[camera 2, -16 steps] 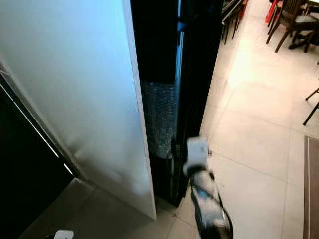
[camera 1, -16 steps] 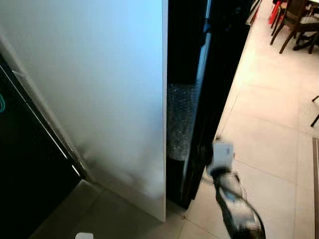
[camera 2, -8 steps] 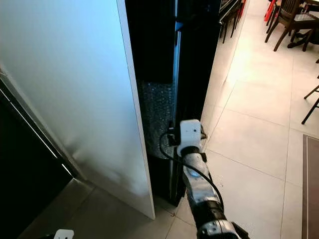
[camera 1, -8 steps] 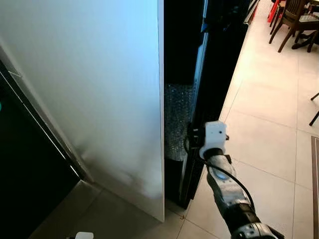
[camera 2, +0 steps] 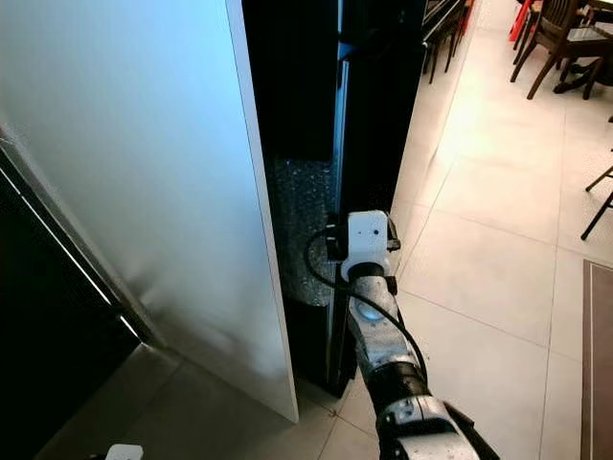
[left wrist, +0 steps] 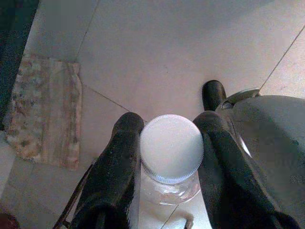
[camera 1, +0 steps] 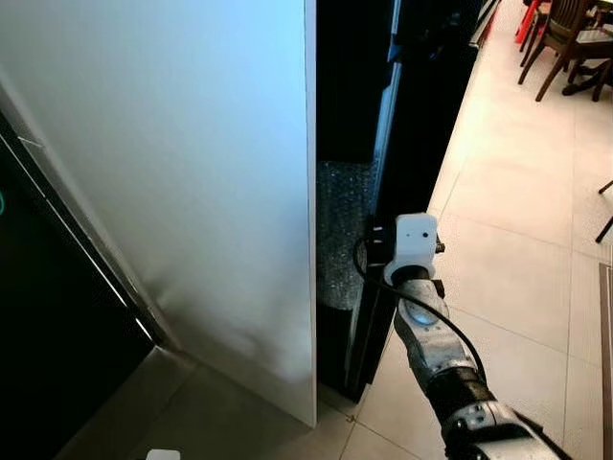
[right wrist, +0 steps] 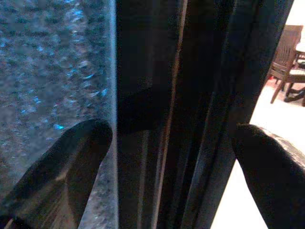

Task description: Restocking fridge

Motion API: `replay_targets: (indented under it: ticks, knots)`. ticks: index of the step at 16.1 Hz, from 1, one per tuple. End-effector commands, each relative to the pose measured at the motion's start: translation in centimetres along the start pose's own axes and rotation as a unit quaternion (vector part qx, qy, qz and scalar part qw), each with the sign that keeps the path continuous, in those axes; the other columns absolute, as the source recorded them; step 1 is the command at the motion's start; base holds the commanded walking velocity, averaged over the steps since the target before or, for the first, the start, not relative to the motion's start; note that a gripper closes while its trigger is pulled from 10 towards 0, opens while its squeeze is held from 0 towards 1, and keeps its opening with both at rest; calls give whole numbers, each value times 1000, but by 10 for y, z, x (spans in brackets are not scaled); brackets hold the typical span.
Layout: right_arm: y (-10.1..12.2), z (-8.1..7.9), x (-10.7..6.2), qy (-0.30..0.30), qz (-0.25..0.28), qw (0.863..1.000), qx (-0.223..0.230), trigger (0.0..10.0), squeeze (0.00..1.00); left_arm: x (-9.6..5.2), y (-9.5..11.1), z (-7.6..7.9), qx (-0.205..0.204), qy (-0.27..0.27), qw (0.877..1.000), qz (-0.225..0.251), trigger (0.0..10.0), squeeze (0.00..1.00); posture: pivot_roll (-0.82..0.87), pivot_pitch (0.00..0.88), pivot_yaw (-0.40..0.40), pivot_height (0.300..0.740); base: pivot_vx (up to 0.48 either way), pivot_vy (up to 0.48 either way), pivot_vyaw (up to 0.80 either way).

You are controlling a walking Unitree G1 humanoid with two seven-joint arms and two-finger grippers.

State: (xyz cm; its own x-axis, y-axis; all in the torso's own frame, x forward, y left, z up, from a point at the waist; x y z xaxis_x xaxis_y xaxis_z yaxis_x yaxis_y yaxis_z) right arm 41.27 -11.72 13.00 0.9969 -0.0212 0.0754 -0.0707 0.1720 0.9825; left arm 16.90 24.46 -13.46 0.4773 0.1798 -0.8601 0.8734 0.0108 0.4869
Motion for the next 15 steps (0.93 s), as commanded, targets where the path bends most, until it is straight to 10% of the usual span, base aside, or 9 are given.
replay_targets:
  ticks: [1,9,15]
  knots:
    - [7,1,4,-4,10,1000,3,10000,0,-1,-5,1,1,3,1000,-7,10000,0,3,0,29,740,0,0,0]
    - [11,12,8,-30,19,999,6,10000,0,-1,-9,3,1,1,1000,-11,10000,0,1,0,29,740,0,0,0]
    - [-4,71,-11,-145,18,989,-10,10000,0,-1,-11,6,1,-2,1000,-13,10000,0,-8,0,21,740,0,0,0]
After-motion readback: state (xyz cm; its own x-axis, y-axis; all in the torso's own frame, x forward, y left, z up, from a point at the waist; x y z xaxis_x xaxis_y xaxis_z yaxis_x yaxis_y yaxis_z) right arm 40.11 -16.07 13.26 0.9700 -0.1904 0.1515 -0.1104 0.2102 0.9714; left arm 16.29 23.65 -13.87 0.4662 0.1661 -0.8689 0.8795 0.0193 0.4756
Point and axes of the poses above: a point about 5 cm out from each wrist's last joint towards the gripper, its own x axis pointing out of the wrist towards the gripper, its own y axis along the axis of the wrist's last joint, z = x × y, the point moved 5 cm from there along x, pointing out of the wrist towards the gripper, and after that the axes turned 5 degrees about -x, right-handed, at the moved point
